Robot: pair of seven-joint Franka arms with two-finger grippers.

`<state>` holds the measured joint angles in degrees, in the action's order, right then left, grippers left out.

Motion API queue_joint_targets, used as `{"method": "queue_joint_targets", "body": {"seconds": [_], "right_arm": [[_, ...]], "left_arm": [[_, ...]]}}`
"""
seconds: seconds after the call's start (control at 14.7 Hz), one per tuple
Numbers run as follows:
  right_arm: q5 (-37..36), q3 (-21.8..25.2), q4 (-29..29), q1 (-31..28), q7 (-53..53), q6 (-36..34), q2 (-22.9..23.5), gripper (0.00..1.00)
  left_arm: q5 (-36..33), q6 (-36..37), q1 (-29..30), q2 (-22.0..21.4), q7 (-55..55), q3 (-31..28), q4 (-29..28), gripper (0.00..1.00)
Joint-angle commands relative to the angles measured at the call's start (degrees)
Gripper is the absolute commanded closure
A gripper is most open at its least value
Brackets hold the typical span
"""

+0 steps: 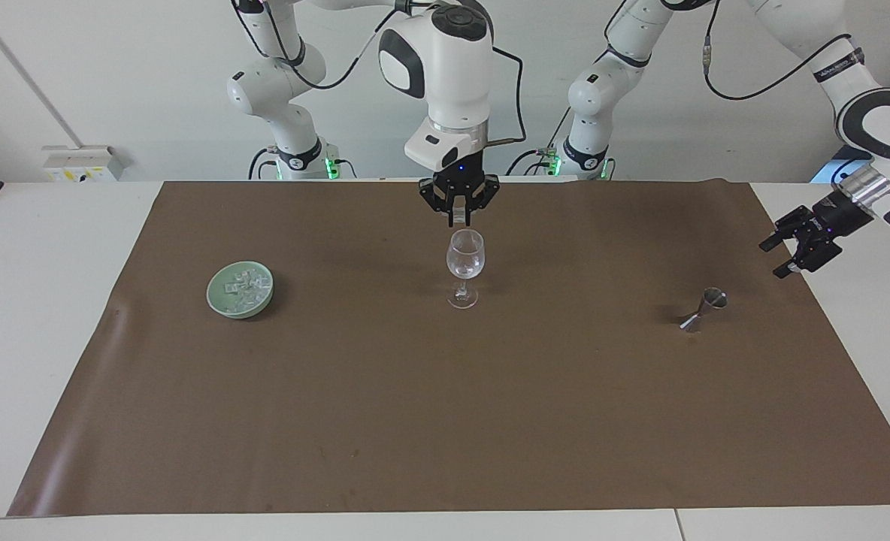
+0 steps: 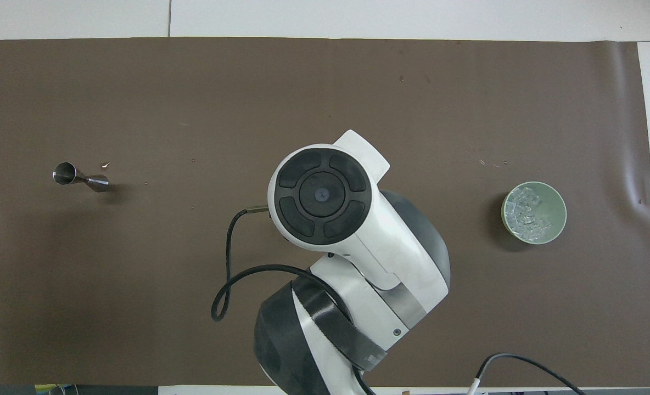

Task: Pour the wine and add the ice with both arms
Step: 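Tip the ice bowl into the cup while the left gripper returns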

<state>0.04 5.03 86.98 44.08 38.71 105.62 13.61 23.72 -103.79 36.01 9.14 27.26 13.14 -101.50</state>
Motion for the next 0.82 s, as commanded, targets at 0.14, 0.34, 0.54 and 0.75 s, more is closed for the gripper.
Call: {"method": "queue_joint_targets", "body": {"seconds": [0.14, 0.34, 0.54, 0.75], "right_arm": [[0.2, 0.1, -0.9, 0.1, 1.0, 3.5, 1.3, 1.0], [0.2, 0.0, -0.8, 0.7, 1.4, 3.4, 2.7, 0.99], [0.2, 0.0, 1.4, 0.6, 1.4, 4.2, 2.2, 0.97], [0.2, 0.0, 2.0, 0.5, 1.4, 4.2, 2.0, 0.89]], "left_arm": [[-13.4, 1.7, -11.9, -0.9, 1.2, 0.0, 7.5, 0.0], [-17.6, 1.9, -18.9, -3.9, 1.0, 0.0, 6.9, 0.0], [-19.8, 3.1, -25.4, -5.7, -1.2, 0.0, 6.8, 0.0], [-22.8, 4.4, -29.6, -6.9, -3.3, -0.6, 6.8, 0.0]]}}
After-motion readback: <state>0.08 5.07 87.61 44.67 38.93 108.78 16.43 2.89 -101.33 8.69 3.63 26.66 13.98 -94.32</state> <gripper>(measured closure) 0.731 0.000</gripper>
